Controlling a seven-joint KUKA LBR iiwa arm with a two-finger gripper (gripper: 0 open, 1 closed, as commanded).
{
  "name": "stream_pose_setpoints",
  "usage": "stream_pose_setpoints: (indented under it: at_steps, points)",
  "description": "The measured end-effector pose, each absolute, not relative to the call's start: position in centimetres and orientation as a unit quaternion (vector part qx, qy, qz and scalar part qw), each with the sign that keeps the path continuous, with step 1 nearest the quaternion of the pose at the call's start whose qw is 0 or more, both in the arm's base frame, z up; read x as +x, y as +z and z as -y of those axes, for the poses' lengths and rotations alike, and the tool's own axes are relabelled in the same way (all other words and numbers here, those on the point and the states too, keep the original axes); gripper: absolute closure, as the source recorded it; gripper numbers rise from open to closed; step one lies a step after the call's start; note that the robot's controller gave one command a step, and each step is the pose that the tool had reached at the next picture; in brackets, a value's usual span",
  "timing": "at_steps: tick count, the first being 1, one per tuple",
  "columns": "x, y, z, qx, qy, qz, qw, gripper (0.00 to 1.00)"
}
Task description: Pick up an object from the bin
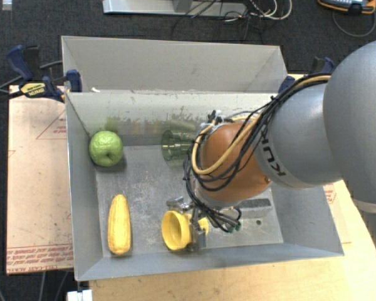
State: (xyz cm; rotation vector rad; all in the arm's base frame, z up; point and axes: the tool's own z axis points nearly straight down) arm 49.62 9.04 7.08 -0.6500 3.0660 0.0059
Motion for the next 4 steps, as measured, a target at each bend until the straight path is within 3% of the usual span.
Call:
stream_pose_setpoints:
  at_steps: [1, 2, 3, 4]
  points:
    - [49.6, 7.1, -9.0, -0.207, 0.002, -0.978, 0.004, 1.00]
    - [50.5, 18.7, -9.1, -0.190, 0.003, -0.982, 0.005, 1.00]
    - [50.5, 18.7, -9.1, -0.190, 0.003, -0.982, 0.005, 1.00]
    - [53.4, 32.7, -8.8, -0.193, 0.003, -0.981, 0.008, 1.00]
